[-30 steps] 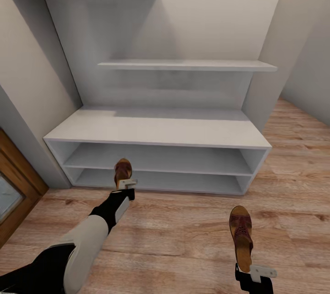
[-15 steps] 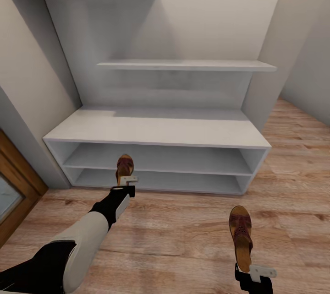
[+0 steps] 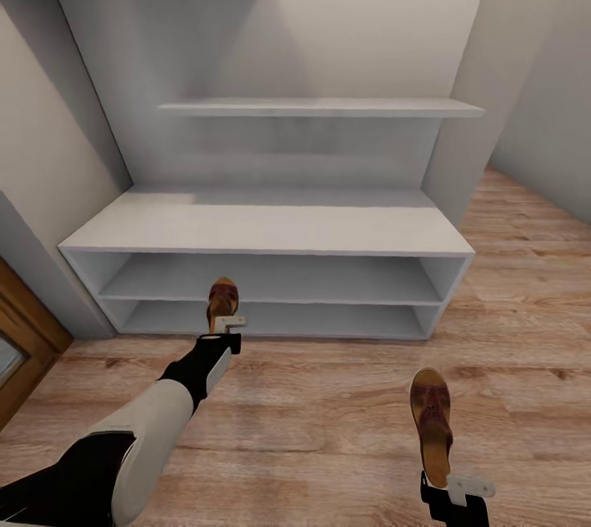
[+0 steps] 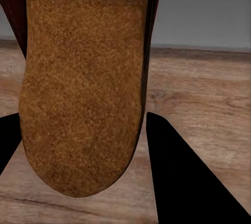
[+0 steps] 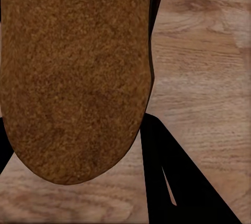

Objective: Pick up the two gym shoes and the two sandals from the corridor floor and place them onto the hallstand (shoe rack) in the corridor, making sure they are on the rack and not on the floor. Arrange them so the two gym shoes are next to each other and the two sandals are next to each other.

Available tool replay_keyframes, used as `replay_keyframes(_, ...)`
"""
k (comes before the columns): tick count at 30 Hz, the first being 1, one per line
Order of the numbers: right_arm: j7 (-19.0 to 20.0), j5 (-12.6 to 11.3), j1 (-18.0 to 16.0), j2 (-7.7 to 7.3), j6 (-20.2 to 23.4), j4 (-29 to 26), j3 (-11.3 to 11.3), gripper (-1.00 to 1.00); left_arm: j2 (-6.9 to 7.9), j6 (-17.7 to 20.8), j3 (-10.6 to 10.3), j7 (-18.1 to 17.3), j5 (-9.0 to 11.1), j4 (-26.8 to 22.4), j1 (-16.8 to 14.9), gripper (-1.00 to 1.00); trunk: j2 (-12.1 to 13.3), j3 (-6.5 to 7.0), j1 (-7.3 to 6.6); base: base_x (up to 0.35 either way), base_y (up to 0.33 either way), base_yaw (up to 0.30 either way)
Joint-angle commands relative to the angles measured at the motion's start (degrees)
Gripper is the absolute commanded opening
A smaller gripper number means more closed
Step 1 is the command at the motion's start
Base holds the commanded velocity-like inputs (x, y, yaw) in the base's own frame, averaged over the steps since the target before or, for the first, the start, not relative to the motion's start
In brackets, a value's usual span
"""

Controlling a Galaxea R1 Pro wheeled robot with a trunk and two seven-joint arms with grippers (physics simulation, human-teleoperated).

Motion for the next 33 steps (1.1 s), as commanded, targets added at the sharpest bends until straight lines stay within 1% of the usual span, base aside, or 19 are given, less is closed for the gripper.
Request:
replay_keyframes(1,0.09,0.22,-0.04,0.01,-0.2,0.04,-0.41,-1.0,-0.05,0.43,0.36,-0.09,-0.59,-0.6,0.12,-1.0,-0.44,-0.32,0.21,0.0,0.0,-0.003)
replay_keyframes(4,0.09,0.22,-0.04,0.01,-0.2,0.04,-0.41,-1.0,-0.04,0.46,0.33,-0.09,-0.39,-2.13,0.41,-1.0,-1.64,-1.13,0.87,0.0,0.0,-0.001)
replay_keyframes(5,0.09,0.22,-0.04,0.01,-0.2,0.04,-0.41,-1.0,-0.04,0.46,0.32,-0.09,-0.37,-2.4,0.46,-1.0,-1.64,-1.2,0.87,0.0,0.0,0.0)
replay_keyframes(13,0.15,0.27,-0.04,-0.03,-0.24,0.0,-0.36,-1.0,0.08,0.42,0.15,0.07,-0.77,-3.52,0.62,-1.0,-1.64,-1.39,0.87,0.001,0.0,0.0)
replay_keyframes(16,0.17,0.33,-0.04,-0.06,-0.27,0.08,-0.33,-1.0,0.21,0.46,0.19,-0.04,-0.74,-3.54,0.55,-1.0,-1.64,-1.39,0.87,0.133,0.0,0.0)
replay_keyframes(17,-0.09,0.57,-0.04,0.28,-0.33,0.3,-0.4,-1.0,0.54,0.73,-0.15,-0.26,-0.85,-3.87,0.22,-1.0,-1.64,-1.39,0.87,0.0,0.0,0.0)
replay_keyframes(19,-0.13,0.57,-0.04,0.92,-0.29,0.3,-0.41,-1.0,1.19,1.28,-0.15,-0.57,-1.13,-4.56,-0.2,-1.0,-1.64,-1.39,0.87,0.0,0.0,0.0)
replay_keyframes(20,-0.13,0.57,-0.04,0.98,-0.29,0.3,-0.41,-1.0,1.51,1.56,-0.15,-0.57,-1.13,-4.89,-0.2,-1.0,-1.64,-1.39,0.87,0.0,0.0,0.0)
replay_keyframes(21,-0.13,0.57,-0.04,0.98,-0.29,0.3,-0.41,-1.0,1.84,1.85,-0.15,-0.57,-1.13,-5.15,-0.2,-1.0,-1.64,-1.39,0.87,0.0,0.0,0.0)
replay_keyframes(24,-0.14,0.57,-0.04,0.92,-0.22,0.32,-0.38,-1.0,2.38,0.74,-0.22,0.71,-1.52,-4.68,0.79,-1.0,-1.64,-1.39,0.87,0.0,0.0,0.0)
replay_keyframes(26,-0.11,0.53,-0.04,0.78,-0.21,0.31,-0.35,-1.0,3.04,0.02,-0.2,0.66,-1.9,-4.8,1.39,-1.0,-1.64,-1.39,0.87,0.0,0.0,0.0)
replay_keyframes(29,-0.09,0.5,-0.04,0.69,-0.2,0.3,-0.33,-1.0,3.83,-0.89,-0.15,0.51,-2.55,-4.88,1.44,-1.0,-1.64,-1.39,0.87,0.0,0.0,0.0)
replay_keyframes(33,-0.09,0.5,-0.04,0.65,-0.2,0.3,-0.32,-1.0,4.24,0.18,-0.1,0.3,-3.16,-4.94,1.29,-1.0,-1.64,-1.39,0.87,0.0,0.0,0.0)
